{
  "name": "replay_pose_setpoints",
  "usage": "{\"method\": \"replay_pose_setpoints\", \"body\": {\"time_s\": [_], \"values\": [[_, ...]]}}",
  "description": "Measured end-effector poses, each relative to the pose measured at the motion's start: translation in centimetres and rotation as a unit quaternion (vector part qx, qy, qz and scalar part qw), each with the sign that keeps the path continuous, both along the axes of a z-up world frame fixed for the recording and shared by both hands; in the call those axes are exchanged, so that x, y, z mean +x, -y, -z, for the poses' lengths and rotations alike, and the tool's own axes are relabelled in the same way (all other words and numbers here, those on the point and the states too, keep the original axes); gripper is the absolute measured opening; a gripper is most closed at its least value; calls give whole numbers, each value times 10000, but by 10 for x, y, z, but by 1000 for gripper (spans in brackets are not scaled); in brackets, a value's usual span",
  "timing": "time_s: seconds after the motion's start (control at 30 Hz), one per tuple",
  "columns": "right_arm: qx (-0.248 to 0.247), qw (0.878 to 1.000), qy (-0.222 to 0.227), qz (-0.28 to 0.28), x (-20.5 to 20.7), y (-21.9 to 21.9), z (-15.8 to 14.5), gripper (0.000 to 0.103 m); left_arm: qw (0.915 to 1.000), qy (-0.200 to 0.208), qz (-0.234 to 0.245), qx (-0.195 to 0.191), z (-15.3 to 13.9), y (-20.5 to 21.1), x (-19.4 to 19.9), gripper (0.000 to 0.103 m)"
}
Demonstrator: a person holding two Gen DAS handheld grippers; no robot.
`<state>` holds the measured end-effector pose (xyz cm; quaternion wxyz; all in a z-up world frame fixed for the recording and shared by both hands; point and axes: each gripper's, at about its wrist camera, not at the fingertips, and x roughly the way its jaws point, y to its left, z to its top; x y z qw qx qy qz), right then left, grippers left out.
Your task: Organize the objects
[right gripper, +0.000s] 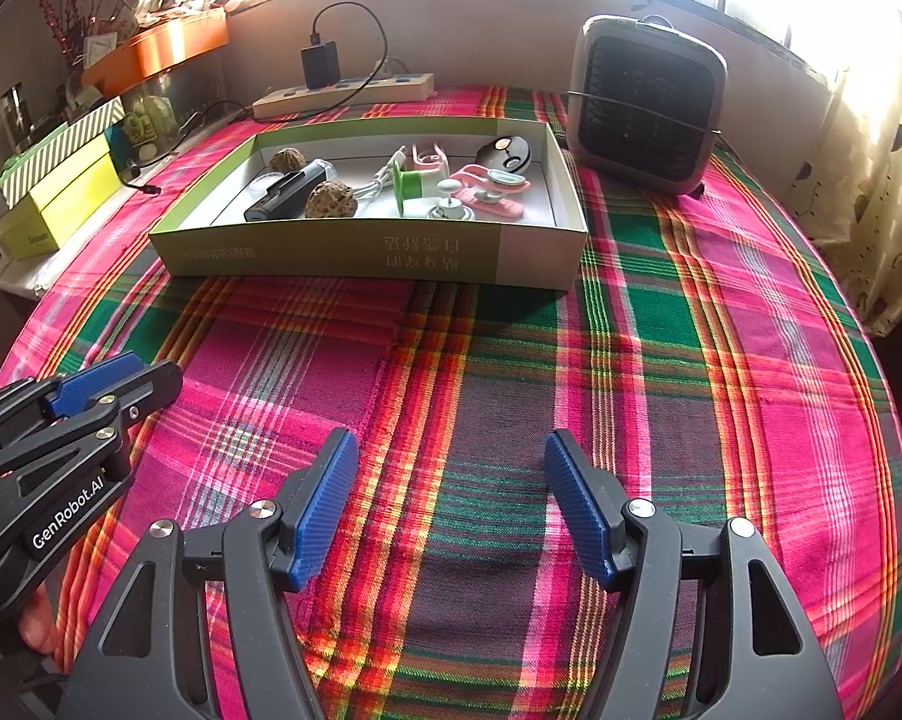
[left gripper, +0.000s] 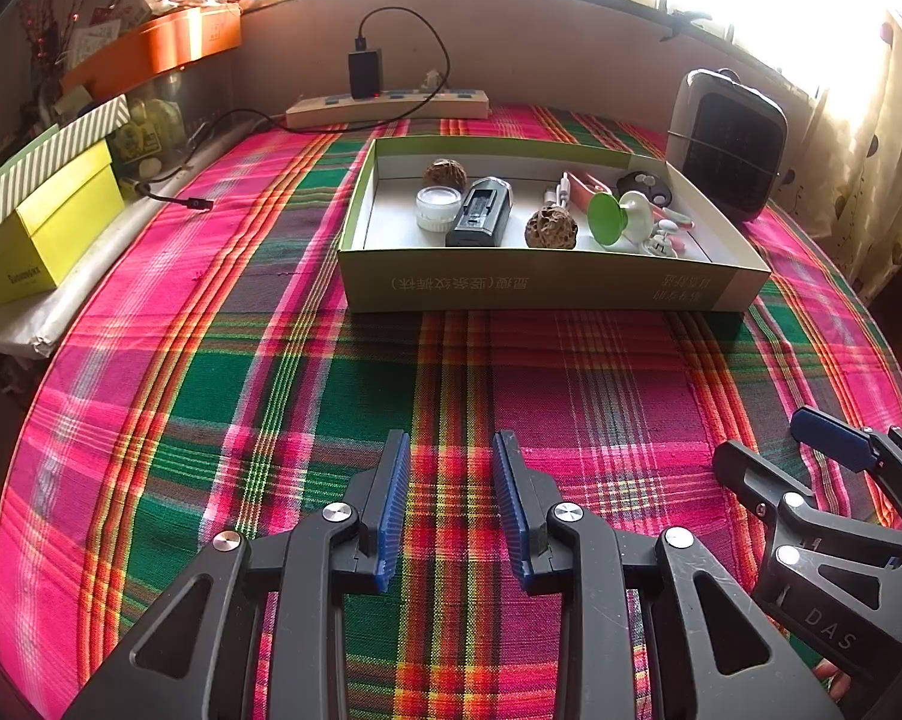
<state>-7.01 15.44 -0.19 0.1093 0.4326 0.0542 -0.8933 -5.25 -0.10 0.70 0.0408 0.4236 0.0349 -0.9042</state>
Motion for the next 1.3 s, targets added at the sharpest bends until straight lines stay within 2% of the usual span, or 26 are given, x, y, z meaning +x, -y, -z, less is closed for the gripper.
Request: {"method": "replay_pose_setpoints", "body": {"time_s": [0.23, 1.3], "values": [[33, 10000, 9, -33, 1, 2, 0, 69, 10000, -1, 0, 7, 0, 0, 0, 27], [32, 10000, 10, -34, 0, 2, 1, 69, 10000, 1, -6, 26, 0, 1, 0, 27]]}}
